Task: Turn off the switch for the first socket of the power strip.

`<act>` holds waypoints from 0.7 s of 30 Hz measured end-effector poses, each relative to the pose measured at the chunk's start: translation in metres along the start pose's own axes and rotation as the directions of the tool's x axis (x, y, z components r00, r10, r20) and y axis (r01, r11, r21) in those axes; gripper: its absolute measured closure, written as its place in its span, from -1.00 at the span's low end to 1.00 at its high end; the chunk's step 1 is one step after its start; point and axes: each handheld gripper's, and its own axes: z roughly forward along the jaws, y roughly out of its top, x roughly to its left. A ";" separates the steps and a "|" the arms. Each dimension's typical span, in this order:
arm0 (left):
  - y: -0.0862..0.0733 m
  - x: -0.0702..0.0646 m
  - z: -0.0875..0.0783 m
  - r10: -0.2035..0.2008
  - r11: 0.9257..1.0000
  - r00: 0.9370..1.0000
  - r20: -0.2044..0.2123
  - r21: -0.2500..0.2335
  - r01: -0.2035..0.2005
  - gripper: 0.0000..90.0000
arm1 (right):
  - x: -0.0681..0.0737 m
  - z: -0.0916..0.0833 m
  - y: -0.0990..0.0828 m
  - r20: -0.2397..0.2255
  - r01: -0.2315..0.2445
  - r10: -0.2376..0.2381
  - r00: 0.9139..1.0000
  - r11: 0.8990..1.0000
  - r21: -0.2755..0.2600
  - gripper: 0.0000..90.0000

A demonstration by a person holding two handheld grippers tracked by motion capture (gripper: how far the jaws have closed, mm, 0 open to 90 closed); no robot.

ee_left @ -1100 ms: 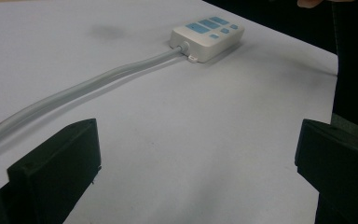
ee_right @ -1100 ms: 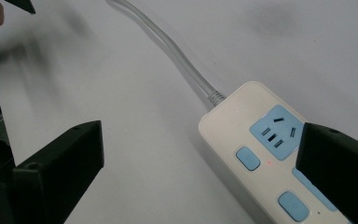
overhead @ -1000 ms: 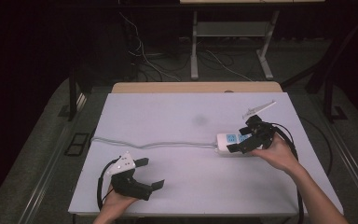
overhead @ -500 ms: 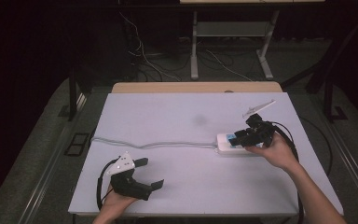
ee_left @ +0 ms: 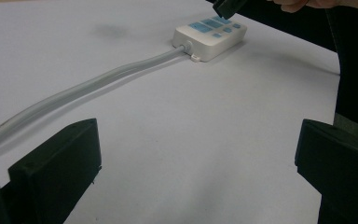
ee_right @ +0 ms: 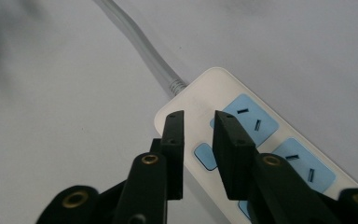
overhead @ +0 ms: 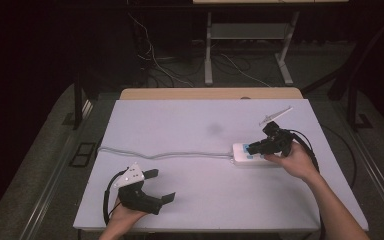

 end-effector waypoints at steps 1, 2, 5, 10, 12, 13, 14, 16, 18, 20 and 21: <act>0.000 0.000 0.000 0.000 1.000 1.000 0.000 0.001 0.000 -1.00 | -0.001 0.001 0.000 -0.007 0.002 -0.002 1.000 1.000 0.008 0.79; 0.000 0.000 0.000 0.000 1.000 1.000 0.000 0.001 0.000 -1.00 | -0.002 0.002 0.000 -0.009 0.009 -0.009 1.000 1.000 0.011 0.87; 0.000 0.000 0.001 0.005 1.000 1.000 0.000 0.005 -0.005 -1.00 | -0.003 0.005 0.000 -0.023 0.016 -0.015 1.000 1.000 0.021 0.99; 0.000 0.000 0.000 0.007 1.000 1.000 -0.001 0.007 -0.007 -1.00 | -0.003 0.009 0.000 -0.022 0.022 -0.021 1.000 0.999 0.042 0.99; -0.001 0.000 0.000 0.009 1.000 1.000 -0.001 0.008 -0.009 -1.00 | -0.004 0.012 -0.001 -0.017 0.024 -0.023 1.000 0.998 0.058 0.99; -0.001 0.000 0.000 0.008 1.000 1.000 -0.001 0.007 -0.008 -1.00 | -0.004 0.013 -0.001 -0.015 0.028 -0.027 1.000 0.998 0.062 0.99; -0.001 0.000 0.000 0.008 1.000 1.000 -0.001 0.007 -0.008 -1.00 | -0.004 0.015 -0.001 -0.012 0.025 -0.024 1.000 0.997 0.067 0.99; -0.001 0.001 0.000 0.009 1.000 1.000 -0.002 0.007 -0.009 -1.00 | -0.004 0.015 -0.001 -0.010 0.026 -0.025 1.000 0.997 0.072 0.99; -0.001 0.001 0.000 0.009 1.000 1.000 -0.002 0.007 -0.009 -1.00 | -0.005 0.018 -0.001 -0.005 0.024 -0.024 1.000 0.996 0.080 0.99; -0.001 0.001 0.000 0.010 1.000 1.000 -0.003 0.008 -0.010 -1.00 | -0.005 0.020 -0.001 -0.002 0.027 -0.027 1.000 0.996 0.088 0.99; -0.001 0.001 0.000 0.010 1.000 1.000 -0.003 0.009 -0.010 -1.00 | -0.005 0.020 -0.001 0.002 0.027 -0.027 1.000 0.995 0.093 0.99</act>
